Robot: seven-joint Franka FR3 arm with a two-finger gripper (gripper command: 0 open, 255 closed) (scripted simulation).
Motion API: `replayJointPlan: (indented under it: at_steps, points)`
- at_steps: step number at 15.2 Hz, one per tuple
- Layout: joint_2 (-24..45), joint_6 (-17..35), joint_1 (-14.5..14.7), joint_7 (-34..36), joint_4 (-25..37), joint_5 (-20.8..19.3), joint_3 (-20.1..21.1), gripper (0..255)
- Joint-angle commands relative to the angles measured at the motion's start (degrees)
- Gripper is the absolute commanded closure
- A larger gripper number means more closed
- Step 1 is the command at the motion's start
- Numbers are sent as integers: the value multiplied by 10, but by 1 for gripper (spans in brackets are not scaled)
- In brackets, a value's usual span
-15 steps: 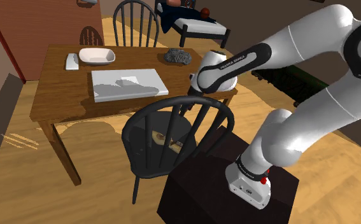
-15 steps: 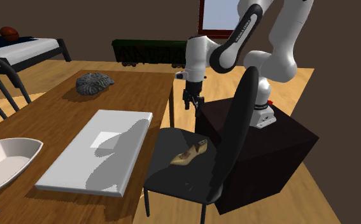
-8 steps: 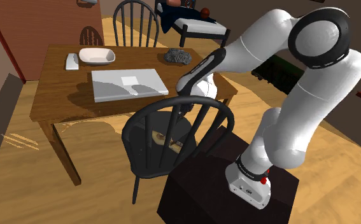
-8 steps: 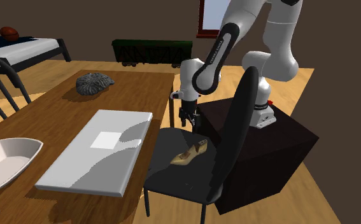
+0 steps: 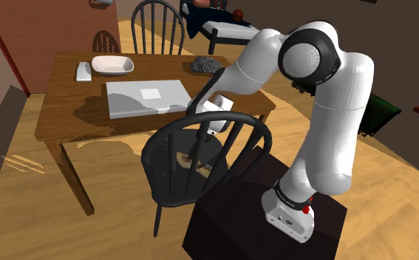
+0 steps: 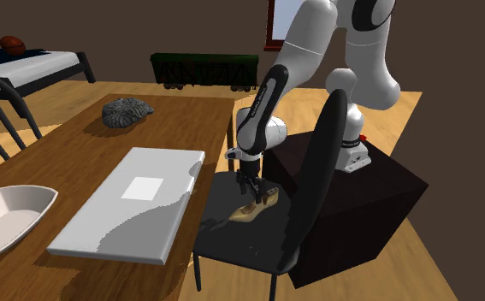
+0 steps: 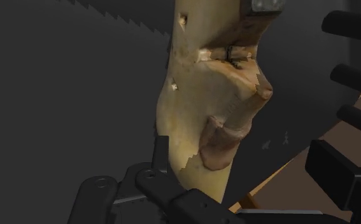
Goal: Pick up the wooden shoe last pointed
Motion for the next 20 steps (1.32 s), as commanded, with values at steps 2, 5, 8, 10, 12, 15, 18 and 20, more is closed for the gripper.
replayJointPlan:
  at_steps: [2,5,8,10,12,15,18,20]
  points:
    - [30,3,-10,-38,15,38,13,0]
    - [59,6,-18,-68,31,69,23,0]
    - [74,8,-21,-83,40,84,28,0]
    - [74,8,-21,-84,39,86,29,255]
    - [74,9,-21,-84,39,86,29,255]
    - [74,9,-21,-84,40,87,29,255]
    - [74,8,-21,-83,40,84,28,255]
    - [55,6,-17,-64,29,64,22,255]
